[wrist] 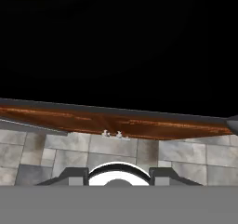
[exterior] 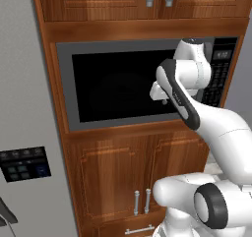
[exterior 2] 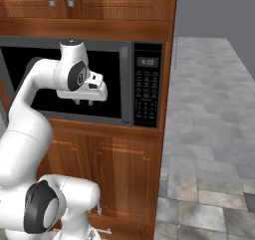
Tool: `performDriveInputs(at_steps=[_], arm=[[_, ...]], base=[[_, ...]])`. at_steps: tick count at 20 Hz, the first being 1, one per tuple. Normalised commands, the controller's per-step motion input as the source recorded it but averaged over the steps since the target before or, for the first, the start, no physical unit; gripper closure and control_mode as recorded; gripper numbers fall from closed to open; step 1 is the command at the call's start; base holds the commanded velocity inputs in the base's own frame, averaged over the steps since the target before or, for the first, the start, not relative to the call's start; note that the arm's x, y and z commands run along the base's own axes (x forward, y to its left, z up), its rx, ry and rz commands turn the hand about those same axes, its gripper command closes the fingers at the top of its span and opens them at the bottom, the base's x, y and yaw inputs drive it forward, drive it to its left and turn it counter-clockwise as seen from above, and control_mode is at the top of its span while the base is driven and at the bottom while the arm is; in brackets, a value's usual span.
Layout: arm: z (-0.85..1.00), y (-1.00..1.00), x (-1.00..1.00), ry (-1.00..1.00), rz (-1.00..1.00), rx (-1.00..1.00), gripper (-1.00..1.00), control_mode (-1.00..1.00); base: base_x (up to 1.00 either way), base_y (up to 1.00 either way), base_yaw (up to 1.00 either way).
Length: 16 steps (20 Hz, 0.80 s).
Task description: The microwave is finished heating the chicken drumstick and broccoli. Take the bowl containing the food and place it on the dining counter.
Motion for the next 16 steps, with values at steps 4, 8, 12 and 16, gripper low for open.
performDriveInputs(at_steps=[4, 8, 12, 16], arm=[[-0.08, 0.00, -0.27, -0.05, 0.02, -0.02, -1.00, -1.00], [-0.24, -0.23, -0.97, -0.16, 0.02, 0.00, -1.00, -1.00], [-0.33, -0.42, -1.00, -0.30, 0.13, 0.00, -1.00, -1.00], [-0.04, -0.02, -0.17, -0.01, 0.04, 0.00, -1.00, 1.00]], base=[[0.00, 0.00, 0.00], [0.00, 0.00, 0.00], [0.00, 0.00, 0.00], [-0.02, 0.00, 0.00]])
